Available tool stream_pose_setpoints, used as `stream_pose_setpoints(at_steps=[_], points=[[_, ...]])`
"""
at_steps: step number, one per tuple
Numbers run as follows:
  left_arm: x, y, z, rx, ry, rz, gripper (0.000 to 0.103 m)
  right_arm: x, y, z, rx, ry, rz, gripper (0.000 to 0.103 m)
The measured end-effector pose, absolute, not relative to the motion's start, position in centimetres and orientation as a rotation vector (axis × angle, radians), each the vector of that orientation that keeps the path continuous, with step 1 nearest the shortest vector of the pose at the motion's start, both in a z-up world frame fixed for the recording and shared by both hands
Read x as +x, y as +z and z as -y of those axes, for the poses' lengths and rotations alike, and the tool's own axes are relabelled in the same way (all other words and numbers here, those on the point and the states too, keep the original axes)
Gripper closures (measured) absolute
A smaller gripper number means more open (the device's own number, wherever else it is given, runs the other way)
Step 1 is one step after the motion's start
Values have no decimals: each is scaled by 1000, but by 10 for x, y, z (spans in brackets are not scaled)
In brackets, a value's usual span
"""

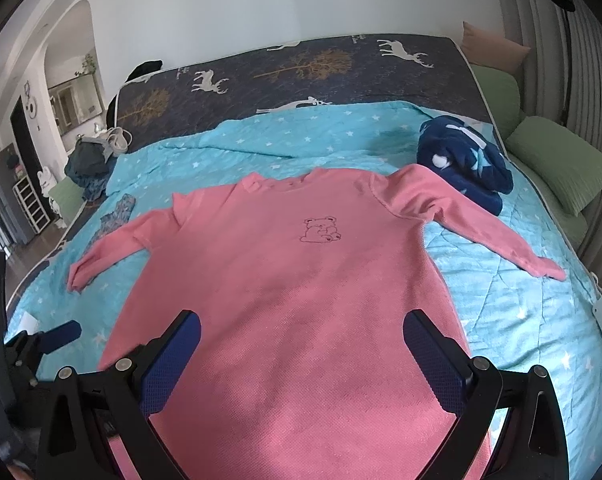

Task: Fold small clothes
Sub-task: 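Grasp the pink sweater's sleeve cuff with the left gripper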

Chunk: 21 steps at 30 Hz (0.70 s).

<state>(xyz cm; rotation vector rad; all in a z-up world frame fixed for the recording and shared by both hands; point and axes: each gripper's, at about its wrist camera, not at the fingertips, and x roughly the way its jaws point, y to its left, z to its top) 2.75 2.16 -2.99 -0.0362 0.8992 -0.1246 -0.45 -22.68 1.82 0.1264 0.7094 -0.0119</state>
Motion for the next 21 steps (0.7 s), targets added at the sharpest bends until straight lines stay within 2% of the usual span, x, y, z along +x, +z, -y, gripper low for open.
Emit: stream_pose_setpoints(at_steps=[5,10,14,18,21], points=[[70,-45,-109,-427,-81,-970,1,5,16,232,133,-14,-727,0],[103,-84,-203,-947,-4,-1021,1,21,15,222,159,41,-748,0],[117,-103,-246,-1134,62,-967,4,29,13,209,129,72,-750,0],[137,-101,-272,-1176,167,-889,14,37,5,204,121,84,-772,0],[155,-109,-289,-1208,217,-884,30,43,-1,206,129,79,-789,0]])
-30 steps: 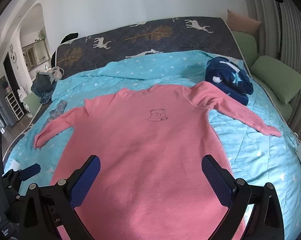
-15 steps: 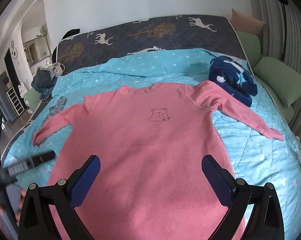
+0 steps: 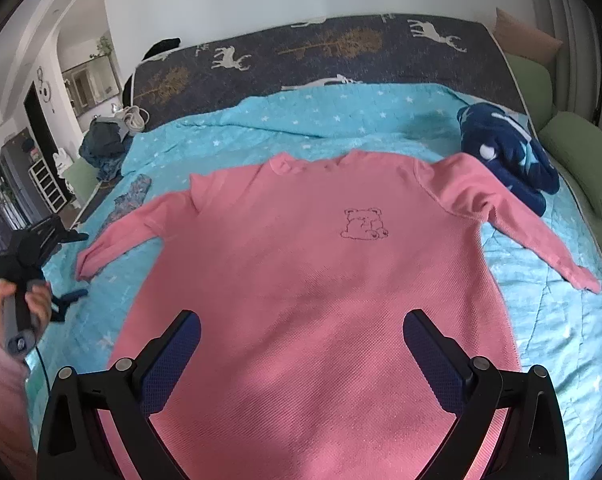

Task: Fold small clothes
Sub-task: 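Grasp the pink sweater's sleeve cuff with the left gripper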

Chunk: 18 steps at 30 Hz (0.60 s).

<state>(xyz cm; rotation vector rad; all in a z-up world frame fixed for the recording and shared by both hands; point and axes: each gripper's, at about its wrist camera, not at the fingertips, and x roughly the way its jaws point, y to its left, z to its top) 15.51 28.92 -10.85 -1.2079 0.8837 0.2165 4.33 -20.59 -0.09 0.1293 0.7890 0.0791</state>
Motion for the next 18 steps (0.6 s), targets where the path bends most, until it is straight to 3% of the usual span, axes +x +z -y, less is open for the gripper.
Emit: stream_pose_setpoints(at_steps=[2,6,10,14,18], points=[[162,-122,-294,-1257,238,-899,46,47,-3,209,138,73,-795,0],[169,-134,-306,-1325,257,-871,66,54,-8,216,154,59,-803,0],[176,-131,-315,-1316,233,-812,97,60,-13,219,155,53,-820,0],[181,-94,-304,-1115,209,-729,99,63,-17,221,155,56,-825,0],[193,-25,-253,-763,159,-612,100,67,-21,224,160,52,-832,0]])
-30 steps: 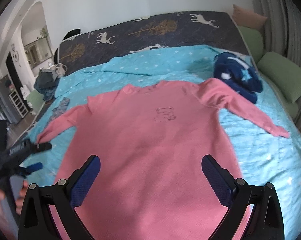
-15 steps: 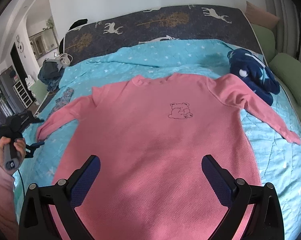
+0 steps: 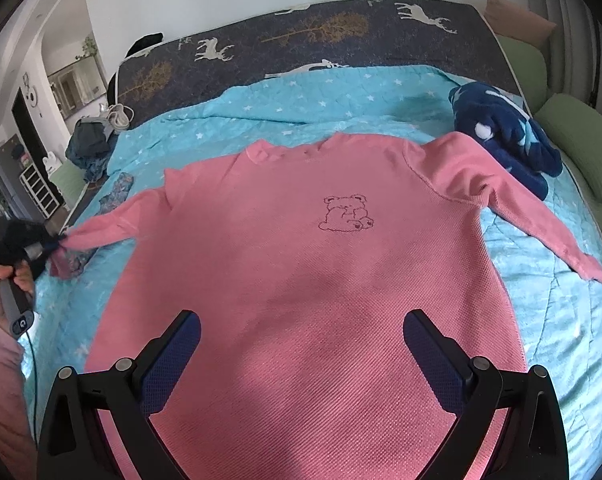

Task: Fold small clothes
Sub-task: 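Grasp the pink sweater's sleeve cuff with the left gripper, then carry the sleeve across the sweater body with the left gripper and release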

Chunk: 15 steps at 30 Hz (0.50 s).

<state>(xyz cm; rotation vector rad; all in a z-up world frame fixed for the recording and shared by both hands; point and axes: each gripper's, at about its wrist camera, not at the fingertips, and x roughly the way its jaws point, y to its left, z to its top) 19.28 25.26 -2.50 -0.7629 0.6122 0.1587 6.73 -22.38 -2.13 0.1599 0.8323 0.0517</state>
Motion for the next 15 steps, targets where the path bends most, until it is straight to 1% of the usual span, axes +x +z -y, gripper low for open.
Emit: stream_pose_setpoints(at_steps=[2,4,5,7,9,11,13,15], points=[[194,9,-217,-597,112,-537,100,69,-23,226,173,53,-838,0],[191,47,-158,-360,47,-429,100,69,-23,228,182,50,-838,0],[188,58,-133,-267,14,-396,100,68,-23,230,185,46,-834,0],[182,68,-51,16,-124,-353,99,66,-22,236,186,29,-825,0],[175,50,19,249,-255,-367,99,65,-23,245,197,1,-822,0],[169,17,70,428,-332,-408,95,64,-23,258,219,-34,-824,0],[165,-20,102,563,-392,-471,95,60,-24,273,248,-75,-832,0],[159,-47,119,653,-428,-535,89,55,-24,289,271,-107,-839,0]])
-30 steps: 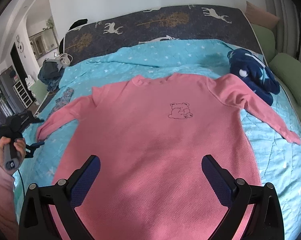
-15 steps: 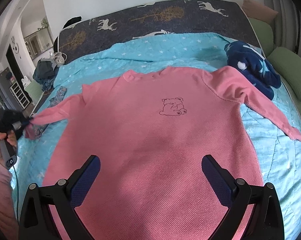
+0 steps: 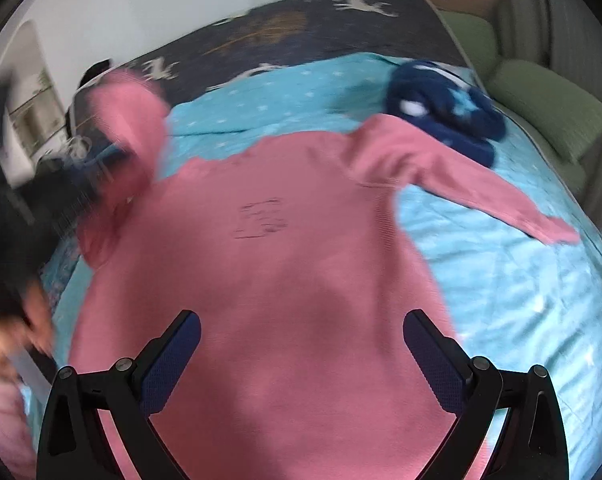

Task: Fold small clothes
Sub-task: 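Carry the sleeve across the sweater body with the left gripper and release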

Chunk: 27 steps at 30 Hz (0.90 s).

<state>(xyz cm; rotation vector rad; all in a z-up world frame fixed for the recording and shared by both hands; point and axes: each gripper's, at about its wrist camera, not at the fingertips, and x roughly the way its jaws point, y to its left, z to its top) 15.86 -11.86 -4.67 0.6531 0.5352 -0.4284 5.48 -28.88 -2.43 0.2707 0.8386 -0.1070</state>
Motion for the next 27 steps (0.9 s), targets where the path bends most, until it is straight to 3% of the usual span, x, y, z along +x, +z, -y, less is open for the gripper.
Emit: stream_pose_setpoints(at_steps=[3,7,10,13,19,27], points=[[141,-62,119,688,-458,-576,82,48,-23,304,252,-147,-836,0],[130,-47,83,578,-386,-595,54,50,-25,314,250,-138,-851,0],[132,-35,47,499,-279,-591,46,64,-22,314,311,-47,-859,0],[142,-39,16,453,-190,-635,45,84,-19,311,353,45,-852,3],[167,-50,-28,346,-66,-715,45,126,-21,307,437,158,-915,24],[190,-63,-54,248,-23,-795,45,182,-31,305,549,229,-991,24]])
